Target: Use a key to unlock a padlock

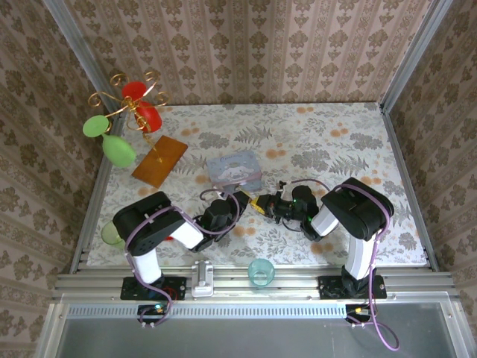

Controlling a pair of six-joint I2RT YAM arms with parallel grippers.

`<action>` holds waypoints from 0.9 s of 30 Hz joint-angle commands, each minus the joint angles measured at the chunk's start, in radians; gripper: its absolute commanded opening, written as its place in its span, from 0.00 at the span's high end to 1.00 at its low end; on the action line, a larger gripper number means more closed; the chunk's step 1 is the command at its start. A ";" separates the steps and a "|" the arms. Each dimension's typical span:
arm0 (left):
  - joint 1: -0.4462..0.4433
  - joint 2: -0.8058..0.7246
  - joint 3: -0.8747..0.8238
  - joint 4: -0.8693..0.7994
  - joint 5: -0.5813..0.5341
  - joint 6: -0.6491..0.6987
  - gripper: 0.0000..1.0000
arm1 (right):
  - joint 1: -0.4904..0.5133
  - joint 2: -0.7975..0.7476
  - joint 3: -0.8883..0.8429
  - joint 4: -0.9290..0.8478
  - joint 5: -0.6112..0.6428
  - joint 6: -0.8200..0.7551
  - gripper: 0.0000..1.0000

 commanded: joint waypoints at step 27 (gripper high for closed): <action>-0.008 -0.016 -0.006 0.092 0.129 0.029 1.00 | 0.009 -0.108 -0.079 0.038 0.100 -0.080 0.80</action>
